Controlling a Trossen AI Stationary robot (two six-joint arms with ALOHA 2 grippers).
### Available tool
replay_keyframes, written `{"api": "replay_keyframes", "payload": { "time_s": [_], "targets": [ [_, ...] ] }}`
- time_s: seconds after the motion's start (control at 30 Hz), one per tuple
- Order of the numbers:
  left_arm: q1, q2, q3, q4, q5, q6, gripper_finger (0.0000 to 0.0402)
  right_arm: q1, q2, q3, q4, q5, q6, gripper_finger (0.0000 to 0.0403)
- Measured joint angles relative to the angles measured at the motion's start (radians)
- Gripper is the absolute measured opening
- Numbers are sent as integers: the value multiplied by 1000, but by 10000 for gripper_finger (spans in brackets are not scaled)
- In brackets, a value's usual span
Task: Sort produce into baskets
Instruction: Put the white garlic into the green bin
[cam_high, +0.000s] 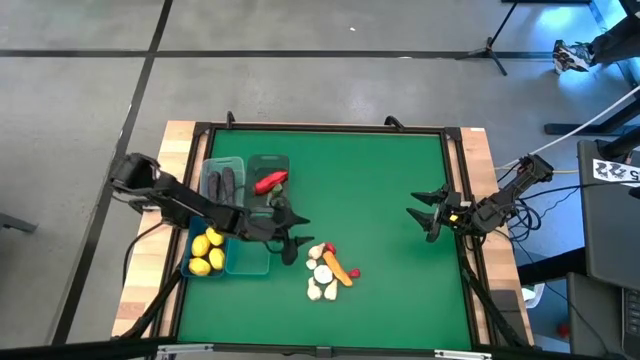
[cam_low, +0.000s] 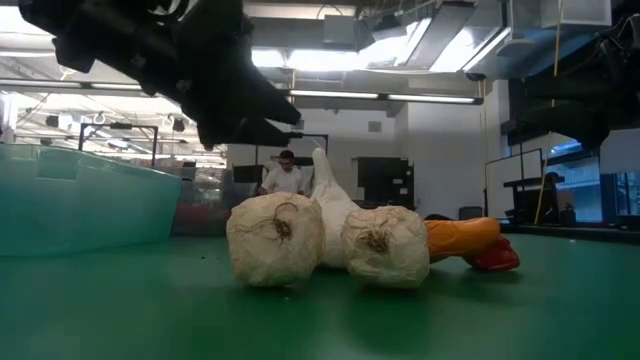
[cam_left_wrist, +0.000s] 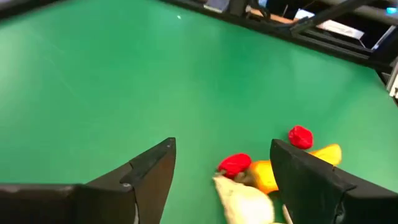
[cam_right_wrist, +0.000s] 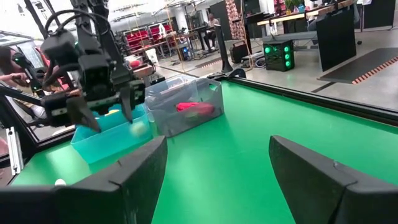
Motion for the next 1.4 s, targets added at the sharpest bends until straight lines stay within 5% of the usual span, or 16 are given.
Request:
{"api": "replay_keyframes", "payload": {
  "time_s": [0.2, 0.5, 1.4],
  "targets": [
    [-31, 131, 129, -63, -7, -11, 255, 0, 0, 0, -1, 0, 1, 280],
    [-34, 254, 348, -456, -18, -117, 255, 0, 0, 0, -5, 0, 22, 280],
    [-64, 300, 362, -499, -15, -222, 255, 0, 0, 1, -16, 0, 22, 280]
  ]
}}
